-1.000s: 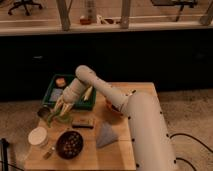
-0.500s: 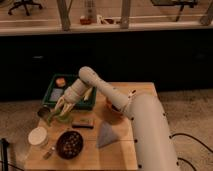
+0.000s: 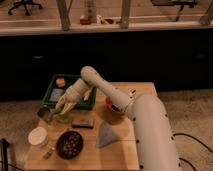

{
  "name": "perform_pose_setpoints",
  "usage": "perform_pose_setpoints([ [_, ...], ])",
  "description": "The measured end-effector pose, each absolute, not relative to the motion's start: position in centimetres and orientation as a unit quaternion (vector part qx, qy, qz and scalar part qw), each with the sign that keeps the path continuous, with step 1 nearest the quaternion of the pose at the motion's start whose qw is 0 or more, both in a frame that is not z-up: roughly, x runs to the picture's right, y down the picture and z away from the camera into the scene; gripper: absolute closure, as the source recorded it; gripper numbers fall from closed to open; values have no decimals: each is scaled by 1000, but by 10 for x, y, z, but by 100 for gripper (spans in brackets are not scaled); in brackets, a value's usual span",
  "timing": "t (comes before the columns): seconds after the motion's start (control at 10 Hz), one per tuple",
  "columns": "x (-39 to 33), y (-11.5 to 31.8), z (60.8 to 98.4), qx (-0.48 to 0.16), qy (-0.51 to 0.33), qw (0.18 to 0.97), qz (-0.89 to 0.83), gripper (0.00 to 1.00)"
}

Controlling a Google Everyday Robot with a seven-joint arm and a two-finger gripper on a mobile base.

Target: Place pepper in plastic cup

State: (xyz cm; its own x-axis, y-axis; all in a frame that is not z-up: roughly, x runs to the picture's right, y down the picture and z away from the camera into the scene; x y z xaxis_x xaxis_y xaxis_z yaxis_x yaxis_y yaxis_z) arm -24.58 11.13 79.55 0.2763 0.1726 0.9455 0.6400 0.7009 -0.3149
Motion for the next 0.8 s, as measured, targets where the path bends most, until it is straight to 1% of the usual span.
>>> perform_pose_setpoints([
  [0.8,-244,108,798,-347,-581,719,-159,20],
])
